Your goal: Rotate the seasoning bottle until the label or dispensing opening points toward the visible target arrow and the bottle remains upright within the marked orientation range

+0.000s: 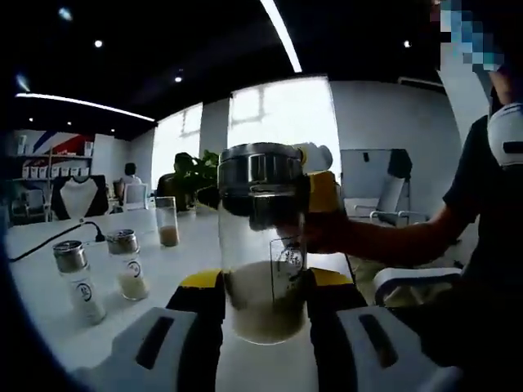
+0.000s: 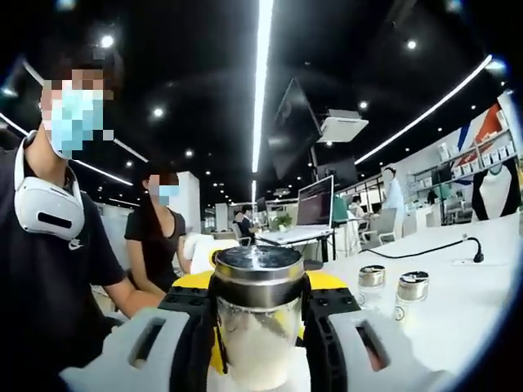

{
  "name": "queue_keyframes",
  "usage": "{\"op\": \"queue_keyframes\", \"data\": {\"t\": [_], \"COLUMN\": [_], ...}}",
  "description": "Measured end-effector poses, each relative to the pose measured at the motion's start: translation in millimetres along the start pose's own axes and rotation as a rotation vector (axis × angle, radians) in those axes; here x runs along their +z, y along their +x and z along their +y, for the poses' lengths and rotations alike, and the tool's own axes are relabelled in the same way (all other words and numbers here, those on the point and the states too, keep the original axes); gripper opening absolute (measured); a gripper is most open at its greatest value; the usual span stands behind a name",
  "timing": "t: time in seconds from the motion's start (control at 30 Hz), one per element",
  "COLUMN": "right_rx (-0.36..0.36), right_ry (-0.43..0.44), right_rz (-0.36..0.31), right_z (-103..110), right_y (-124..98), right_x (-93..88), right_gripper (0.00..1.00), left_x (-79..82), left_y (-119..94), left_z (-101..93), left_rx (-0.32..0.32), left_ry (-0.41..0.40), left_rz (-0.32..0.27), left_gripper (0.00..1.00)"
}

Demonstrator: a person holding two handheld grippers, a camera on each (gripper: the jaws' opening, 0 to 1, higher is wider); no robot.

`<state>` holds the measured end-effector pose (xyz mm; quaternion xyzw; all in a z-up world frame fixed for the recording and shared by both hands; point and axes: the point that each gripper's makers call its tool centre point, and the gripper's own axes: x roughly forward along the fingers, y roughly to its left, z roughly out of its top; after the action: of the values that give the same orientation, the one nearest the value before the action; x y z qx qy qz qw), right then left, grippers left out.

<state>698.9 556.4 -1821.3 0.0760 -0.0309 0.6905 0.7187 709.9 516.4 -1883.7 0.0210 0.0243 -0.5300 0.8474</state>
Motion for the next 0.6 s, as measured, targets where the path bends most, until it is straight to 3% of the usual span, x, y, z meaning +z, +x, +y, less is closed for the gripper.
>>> {"op": "queue_keyframes", "data": {"t": [0.13,0.23,0.4,0.5,0.6], "right_rx": [-0.057,-0.128,-0.258,-0.288,-0.328], "right_ry": [0.003,0.027,0.012,0.018,0.014], "right_rz": [-0.026,-0.063,-0.051,-0.051,-0.055], "right_z": [-8,-18,-30,-33,-37], "right_y": [-1,-2,-2,2,4], "right_x": [2.1,5.1,-1.1,-4.9,-6.2], "right_gripper": [0.39,0.38,0.37,0.38,0.39], "left_x": [1.2,3.7,-1.8,-5.8,-6.7], "left_y": [0,-1,-3,-2,-5], "left_z": [7.0,21.7,38.5,40.2,46.2], "left_rx": [0.075,0.212,0.356,0.381,0.455], "left_ry": [-0.011,0.017,0.063,0.055,0.106], "left_rz": [0.001,-0.016,0.011,0.029,0.035], "left_gripper": [0.41,0.41,0.41,0.41,0.41]}}
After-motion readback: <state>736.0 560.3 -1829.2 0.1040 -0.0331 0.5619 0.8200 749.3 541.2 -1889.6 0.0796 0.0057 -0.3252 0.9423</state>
